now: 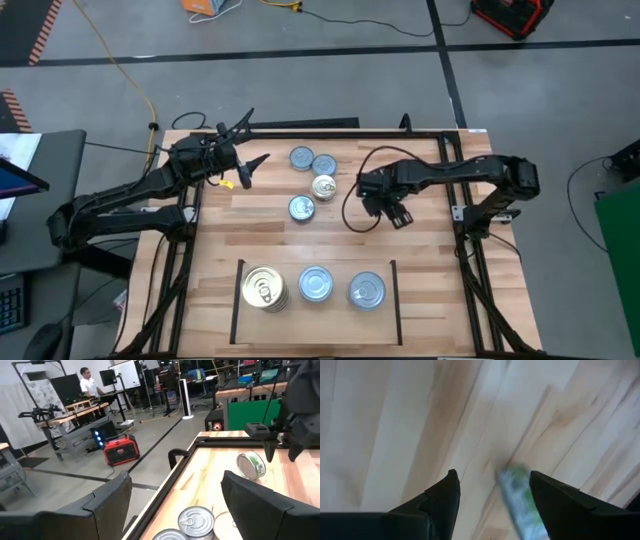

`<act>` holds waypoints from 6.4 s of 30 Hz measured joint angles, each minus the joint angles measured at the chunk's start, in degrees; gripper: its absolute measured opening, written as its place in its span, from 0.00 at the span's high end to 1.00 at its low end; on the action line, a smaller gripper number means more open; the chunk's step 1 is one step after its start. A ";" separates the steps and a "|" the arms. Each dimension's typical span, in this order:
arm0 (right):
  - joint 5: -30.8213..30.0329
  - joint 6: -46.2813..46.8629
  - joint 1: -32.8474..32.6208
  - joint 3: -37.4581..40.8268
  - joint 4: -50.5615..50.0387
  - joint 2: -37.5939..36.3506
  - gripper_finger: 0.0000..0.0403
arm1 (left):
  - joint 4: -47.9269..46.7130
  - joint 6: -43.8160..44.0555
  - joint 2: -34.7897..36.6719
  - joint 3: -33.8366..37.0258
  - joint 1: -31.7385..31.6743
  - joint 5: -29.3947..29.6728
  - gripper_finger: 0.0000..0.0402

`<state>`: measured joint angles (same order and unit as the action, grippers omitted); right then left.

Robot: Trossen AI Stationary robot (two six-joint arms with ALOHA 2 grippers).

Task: Stack canned seafood by type on shelf
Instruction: Put the green and white tuna can on the top of the middle stacked tuna cans on the shelf, then put the blue and pink tuna can on the top of the left stacked tuna cans on the shelf

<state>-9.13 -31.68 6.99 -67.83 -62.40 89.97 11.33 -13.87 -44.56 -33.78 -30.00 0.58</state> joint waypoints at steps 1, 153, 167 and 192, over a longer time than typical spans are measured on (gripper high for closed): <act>0.00 0.06 0.13 0.02 -1.53 0.00 0.33 | 0.02 0.00 0.00 0.00 0.02 0.00 0.27; 57.57 84.19 -10.83 -36.89 20.65 21.84 0.25 | -21.33 3.69 13.09 -1.73 1.59 4.21 0.27; 52.17 82.96 -10.99 -42.72 17.48 21.62 0.25 | -21.42 4.07 13.08 -1.73 1.59 3.06 0.27; 32.21 44.11 1.66 -43.34 0.45 16.94 0.25 | -21.09 6.44 12.21 -1.73 1.57 -6.71 0.27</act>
<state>23.08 12.43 8.65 -111.18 -61.95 106.91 -9.76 -7.43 -32.35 -35.51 -28.42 -6.13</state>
